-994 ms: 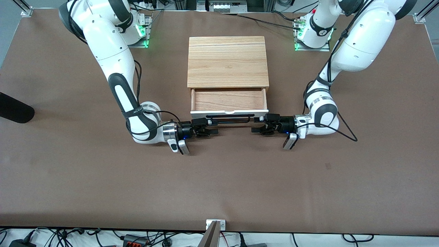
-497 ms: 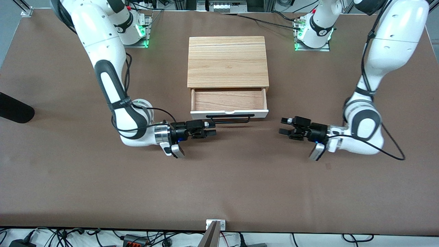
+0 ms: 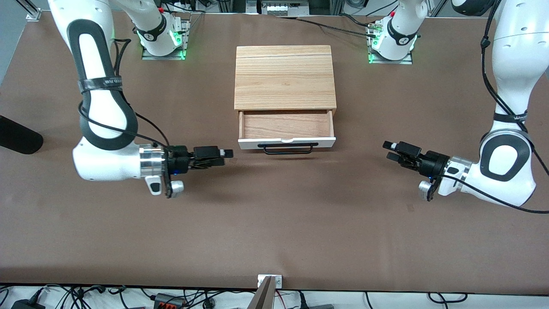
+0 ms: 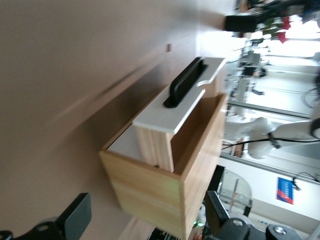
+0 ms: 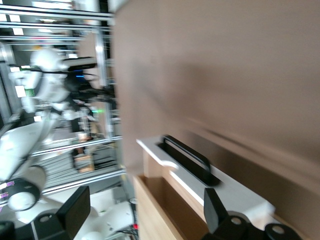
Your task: Pull top drawer with both arms simultaneously
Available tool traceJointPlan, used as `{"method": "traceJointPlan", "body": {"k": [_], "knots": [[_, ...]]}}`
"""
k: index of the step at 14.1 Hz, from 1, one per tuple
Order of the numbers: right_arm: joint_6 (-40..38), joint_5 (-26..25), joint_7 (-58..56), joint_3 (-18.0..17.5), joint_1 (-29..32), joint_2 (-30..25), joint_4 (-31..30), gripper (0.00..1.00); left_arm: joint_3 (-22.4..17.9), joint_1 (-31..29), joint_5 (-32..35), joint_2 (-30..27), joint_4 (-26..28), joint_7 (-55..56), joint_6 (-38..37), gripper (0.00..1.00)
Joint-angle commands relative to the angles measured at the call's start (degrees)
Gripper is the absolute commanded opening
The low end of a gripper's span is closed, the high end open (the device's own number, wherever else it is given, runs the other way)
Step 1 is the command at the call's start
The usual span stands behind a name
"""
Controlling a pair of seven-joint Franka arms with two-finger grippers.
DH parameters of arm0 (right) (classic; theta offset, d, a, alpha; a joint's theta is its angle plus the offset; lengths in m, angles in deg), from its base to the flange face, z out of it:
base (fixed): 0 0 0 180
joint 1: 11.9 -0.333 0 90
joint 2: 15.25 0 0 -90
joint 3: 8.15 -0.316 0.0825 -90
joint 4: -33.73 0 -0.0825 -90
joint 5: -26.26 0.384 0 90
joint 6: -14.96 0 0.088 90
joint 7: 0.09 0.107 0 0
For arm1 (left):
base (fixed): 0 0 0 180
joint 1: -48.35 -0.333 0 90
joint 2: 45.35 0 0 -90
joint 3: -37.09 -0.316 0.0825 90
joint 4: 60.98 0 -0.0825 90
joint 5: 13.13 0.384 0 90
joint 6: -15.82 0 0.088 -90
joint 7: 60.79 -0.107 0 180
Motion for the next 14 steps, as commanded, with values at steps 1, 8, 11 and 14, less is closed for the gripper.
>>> {"method": "traceJointPlan", "body": {"k": [1, 8, 11, 14], "knots": [[-5.23, -6.56, 6.61, 3.36, 0.2, -1.04, -0.92, 1.0, 0.84, 0.45, 8.63, -4.18, -0.56, 6.71, -0.83, 1.0], [-14.31, -38.36, 22.62, 6.71, 0.9, -3.05, 9.63, 1.0, 0.59, 6.24, 36.05, -14.2, -4.87, 17.72, -7.15, 1.0], [-13.43, -50.83, 24.57, 6.45, 2.73, -7.18, 9.63, 1.0, 0.06, 9.05, 44.86, -22.36, -0.94, 28.04, -6.02, 1.0], [-11.94, -58.42, 24.13, 4.35, 7.38, -10.25, 10.86, 1.0, -3.71, 11.69, 45.32, -32.62, 10.54, 38.17, 5.78, 1.0]]}}
